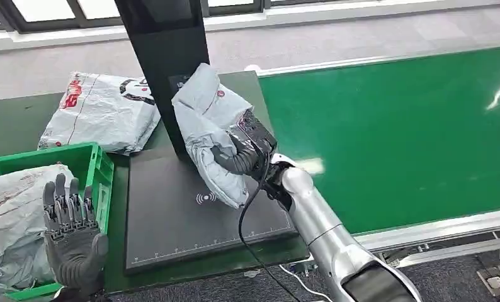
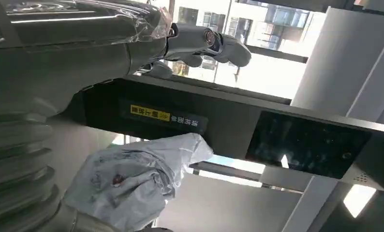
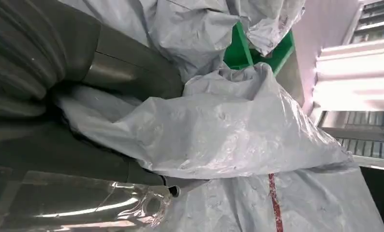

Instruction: Moved the parcel from conveyor to table for the left to box.

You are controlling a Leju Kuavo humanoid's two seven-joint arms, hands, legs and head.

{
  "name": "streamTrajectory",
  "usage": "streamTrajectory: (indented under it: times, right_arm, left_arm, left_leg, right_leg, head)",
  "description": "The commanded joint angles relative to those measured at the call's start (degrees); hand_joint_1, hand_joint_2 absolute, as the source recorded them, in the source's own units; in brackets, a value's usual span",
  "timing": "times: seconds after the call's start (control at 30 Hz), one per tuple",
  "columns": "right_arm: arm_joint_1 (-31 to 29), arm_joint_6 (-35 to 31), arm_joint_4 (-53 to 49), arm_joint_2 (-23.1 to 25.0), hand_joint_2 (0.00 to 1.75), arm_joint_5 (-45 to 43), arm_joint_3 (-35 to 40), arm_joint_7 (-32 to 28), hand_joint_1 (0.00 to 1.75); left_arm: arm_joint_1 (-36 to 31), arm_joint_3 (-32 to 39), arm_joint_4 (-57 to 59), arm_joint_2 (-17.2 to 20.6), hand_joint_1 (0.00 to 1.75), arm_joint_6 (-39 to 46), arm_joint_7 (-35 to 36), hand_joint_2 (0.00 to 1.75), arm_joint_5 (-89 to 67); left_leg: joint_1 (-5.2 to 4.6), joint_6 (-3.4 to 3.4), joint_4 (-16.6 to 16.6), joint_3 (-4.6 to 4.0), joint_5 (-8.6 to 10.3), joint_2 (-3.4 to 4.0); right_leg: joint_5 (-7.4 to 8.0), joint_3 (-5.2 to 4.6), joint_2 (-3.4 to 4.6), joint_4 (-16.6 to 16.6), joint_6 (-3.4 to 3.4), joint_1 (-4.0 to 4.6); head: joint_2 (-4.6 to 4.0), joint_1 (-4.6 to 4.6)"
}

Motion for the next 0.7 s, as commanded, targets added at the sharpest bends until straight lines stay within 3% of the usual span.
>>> streamTrajectory:
  times: [0.03,0.7]
  right_arm:
    - [-4.12,-0.17,6.74,-0.28,1.75,-0.29,3.49,-0.24,1.75]
    - [-4.12,-0.17,6.74,-0.28,1.75,-0.29,3.49,-0.24,1.75]
  left_arm:
    - [-1.62,-1.78,3.45,1.55,0.00,0.21,0.22,1.75,0.11]
    - [-1.62,-1.78,3.45,1.55,0.00,0.21,0.22,1.75,0.11]
  left_leg:
    - [-0.03,0.03,-0.05,0.05,0.02,0.07]
    - [-0.05,0.02,-0.04,0.02,0.01,0.04]
  right_leg:
    - [0.03,0.03,0.01,-0.04,0.02,-0.03]
    - [0.01,0.00,-0.01,-0.01,0.01,-0.04]
  head:
    - [0.00,0.00]
    - [0.00,0.00]
